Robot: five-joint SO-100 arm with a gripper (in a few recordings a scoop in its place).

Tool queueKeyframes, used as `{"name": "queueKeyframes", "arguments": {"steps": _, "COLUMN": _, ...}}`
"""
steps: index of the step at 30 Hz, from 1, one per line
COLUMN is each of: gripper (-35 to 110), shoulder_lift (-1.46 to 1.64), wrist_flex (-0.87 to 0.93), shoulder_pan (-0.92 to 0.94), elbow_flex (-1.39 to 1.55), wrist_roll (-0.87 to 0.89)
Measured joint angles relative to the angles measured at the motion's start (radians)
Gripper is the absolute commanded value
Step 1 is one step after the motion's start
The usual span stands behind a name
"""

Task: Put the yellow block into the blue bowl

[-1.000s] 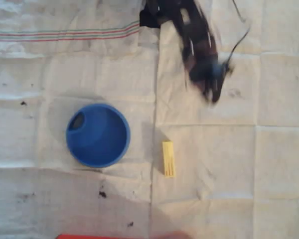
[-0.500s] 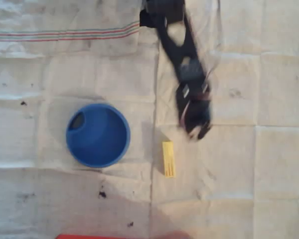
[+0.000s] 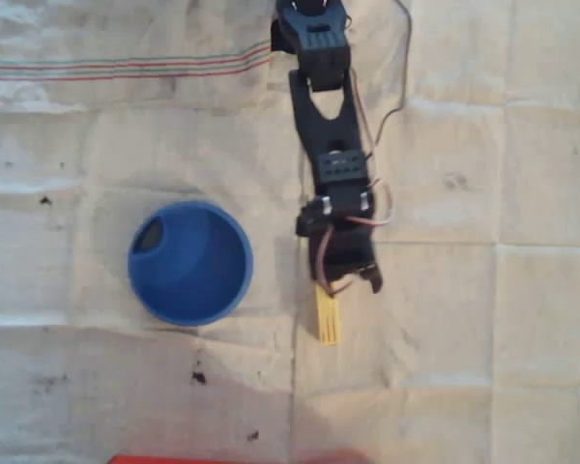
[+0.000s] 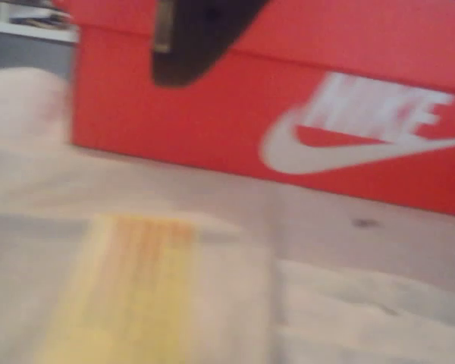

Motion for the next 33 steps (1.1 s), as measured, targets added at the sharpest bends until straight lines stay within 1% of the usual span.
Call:
{"name": "queueKeyframes", "arguments": {"steps": 11, "gripper": 25, "shoulder_lift": -0.074, "wrist_flex": 0.000, "shoulder_pan": 0.057, "elbow_flex": -0.002, "wrist_roll": 0.000}}
{"name": "queueKeyframes", "arguments": {"steps": 27, "gripper": 25, "shoulder_lift": -0.133, "wrist_flex": -0.002, "shoulder_pan": 0.055, "elbow_flex": -0.011, "wrist_roll": 0.000}}
{"name": "queueKeyframes", "arguments": {"steps": 33, "gripper": 25, "shoulder_lift": -0.158, "wrist_flex": -0.078, "shoulder_pan": 0.055, "elbow_flex": -0.012, "wrist_roll": 0.000}}
